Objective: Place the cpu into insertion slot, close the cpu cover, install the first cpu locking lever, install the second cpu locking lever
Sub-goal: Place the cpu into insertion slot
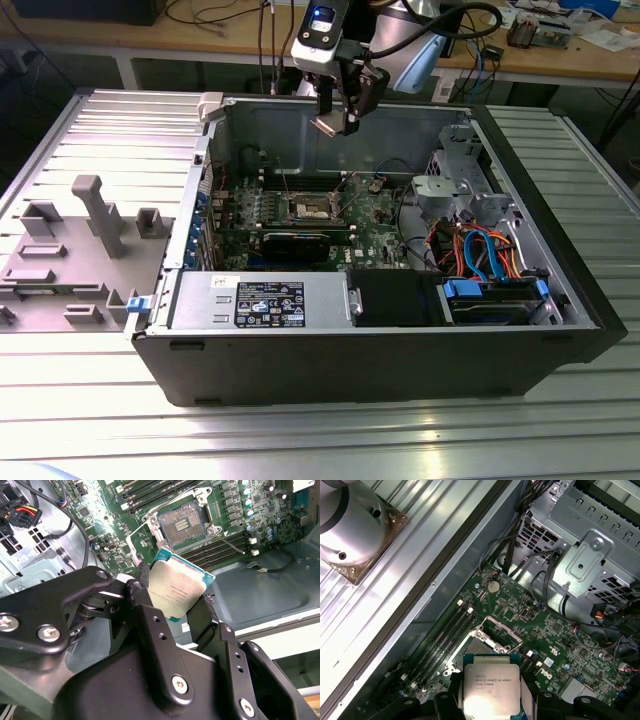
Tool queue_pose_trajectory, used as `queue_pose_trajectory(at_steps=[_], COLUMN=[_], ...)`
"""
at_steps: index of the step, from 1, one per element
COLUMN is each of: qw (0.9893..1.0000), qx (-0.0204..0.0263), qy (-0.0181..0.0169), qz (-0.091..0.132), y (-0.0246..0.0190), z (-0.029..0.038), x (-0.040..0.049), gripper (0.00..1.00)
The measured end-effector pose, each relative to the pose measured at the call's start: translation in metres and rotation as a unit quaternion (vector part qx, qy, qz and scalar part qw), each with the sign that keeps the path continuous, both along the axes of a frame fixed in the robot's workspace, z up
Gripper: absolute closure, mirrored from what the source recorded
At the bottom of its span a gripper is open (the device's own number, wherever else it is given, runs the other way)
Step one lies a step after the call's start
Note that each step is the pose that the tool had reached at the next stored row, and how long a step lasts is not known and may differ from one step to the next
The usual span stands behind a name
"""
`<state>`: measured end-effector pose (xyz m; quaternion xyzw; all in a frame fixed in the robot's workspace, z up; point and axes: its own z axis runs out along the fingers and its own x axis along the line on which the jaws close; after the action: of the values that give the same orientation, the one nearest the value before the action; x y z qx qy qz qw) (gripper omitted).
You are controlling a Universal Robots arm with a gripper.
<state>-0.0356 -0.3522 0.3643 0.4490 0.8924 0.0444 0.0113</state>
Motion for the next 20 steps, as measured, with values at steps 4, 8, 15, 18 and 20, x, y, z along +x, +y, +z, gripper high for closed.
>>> queue_pose_trajectory(at_steps=[4,8,15,18,20], qw=[1.0000,1.0000,0.9999,0.9998,0.9997], qx=[0.0000,0.0000,0.0000,0.0000,0.0000], qy=[0.0000,0.0000,0.0000,0.0000,0.0000], qz=[-0.003,-0.008,-0.016,-0.021,-0.023], y=[0.0000,0.0000,0.0000,0.0000,0.0000], z=[0.0000,0.0000,-0.0001,-0.0001,-0.0002], x=[0.0000,0.0000,0.0000,0.0000,0.0000], gripper=[0.46,0.46,0.46,0.46,0.46])
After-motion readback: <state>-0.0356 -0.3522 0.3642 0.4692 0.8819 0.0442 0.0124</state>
